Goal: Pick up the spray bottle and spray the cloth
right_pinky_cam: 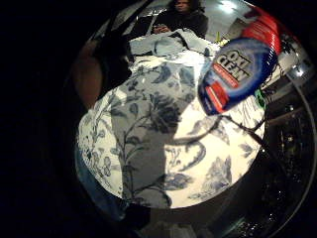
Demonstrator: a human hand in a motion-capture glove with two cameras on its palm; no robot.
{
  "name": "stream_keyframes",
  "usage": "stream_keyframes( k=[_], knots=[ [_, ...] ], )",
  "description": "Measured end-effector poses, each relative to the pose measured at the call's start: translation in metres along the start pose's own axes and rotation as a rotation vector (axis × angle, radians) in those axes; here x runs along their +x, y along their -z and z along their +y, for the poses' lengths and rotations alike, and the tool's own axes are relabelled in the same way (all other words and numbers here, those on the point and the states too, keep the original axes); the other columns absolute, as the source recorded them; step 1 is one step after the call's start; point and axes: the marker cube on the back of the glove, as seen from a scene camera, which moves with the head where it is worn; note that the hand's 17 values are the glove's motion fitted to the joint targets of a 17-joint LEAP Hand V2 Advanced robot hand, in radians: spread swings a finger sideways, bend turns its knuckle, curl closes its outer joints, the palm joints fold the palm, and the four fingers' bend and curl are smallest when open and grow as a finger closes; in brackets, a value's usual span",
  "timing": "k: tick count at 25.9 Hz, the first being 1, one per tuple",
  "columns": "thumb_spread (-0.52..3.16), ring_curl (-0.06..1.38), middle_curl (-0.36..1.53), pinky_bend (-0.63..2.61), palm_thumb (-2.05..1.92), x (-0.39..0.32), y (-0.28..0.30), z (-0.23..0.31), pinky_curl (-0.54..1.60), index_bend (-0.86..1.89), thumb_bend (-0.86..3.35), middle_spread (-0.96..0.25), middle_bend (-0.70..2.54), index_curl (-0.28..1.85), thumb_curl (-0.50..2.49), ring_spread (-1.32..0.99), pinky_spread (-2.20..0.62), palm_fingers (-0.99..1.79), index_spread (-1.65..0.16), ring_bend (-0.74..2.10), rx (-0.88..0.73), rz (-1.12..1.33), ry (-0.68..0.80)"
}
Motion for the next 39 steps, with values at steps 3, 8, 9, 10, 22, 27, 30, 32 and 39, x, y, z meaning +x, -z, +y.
stream_keyframes(
  k=[3,8,9,10,22,27,30,32,39],
  knots=[
    [1.08,0.29,0.3,0.38,0.58,0.015,0.008,0.005,0.28,0.06,0.24,-0.04,0.31,0.18,0.24,0.0,0.18,0.66,-0.35,0.43,0.048,-0.144,-0.041],
    [1.08,0.31,0.32,0.4,0.55,0.052,0.027,0.011,0.3,0.06,0.17,-0.05,0.3,0.16,0.23,-0.01,0.17,0.66,-0.35,0.47,0.179,-0.429,-0.169],
    [1.08,0.31,0.32,0.4,0.54,0.062,0.031,0.01,0.3,0.06,0.16,-0.05,0.3,0.16,0.23,-0.01,0.17,0.66,-0.36,0.48,0.238,-0.496,-0.218],
    [1.08,0.32,0.32,0.4,0.53,0.073,0.036,0.009,0.3,0.06,0.15,-0.05,0.31,0.16,0.23,-0.01,0.17,0.67,-0.36,0.49,0.295,-0.566,-0.27],
    [1.04,0.35,0.36,0.43,0.54,0.164,0.028,0.015,0.33,0.07,0.04,-0.05,0.32,0.14,0.25,-0.02,0.17,0.64,-0.36,0.54,0.277,-0.715,-0.38],
    [1.02,0.35,0.37,0.43,0.57,0.179,0.019,-0.016,0.34,0.07,0.02,-0.05,0.32,0.14,0.26,-0.02,0.17,0.63,-0.36,0.54,0.287,-0.709,-0.375],
    [1.01,0.35,0.38,0.44,0.59,0.186,0.013,-0.033,0.34,0.07,0.0,-0.04,0.33,0.14,0.27,-0.03,0.17,0.63,-0.36,0.54,0.273,-0.72,-0.358],
    [1.01,0.35,0.38,0.44,0.59,0.188,0.009,-0.042,0.34,0.07,-0.01,-0.04,0.34,0.14,0.27,-0.03,0.17,0.64,-0.36,0.54,0.267,-0.733,-0.336],
    [0.99,0.36,0.4,0.42,0.66,0.191,-0.009,-0.071,0.33,0.06,0.0,-0.07,0.39,0.13,0.29,-0.07,0.15,0.76,-0.35,0.59,0.263,-0.793,-0.239]
  ],
)
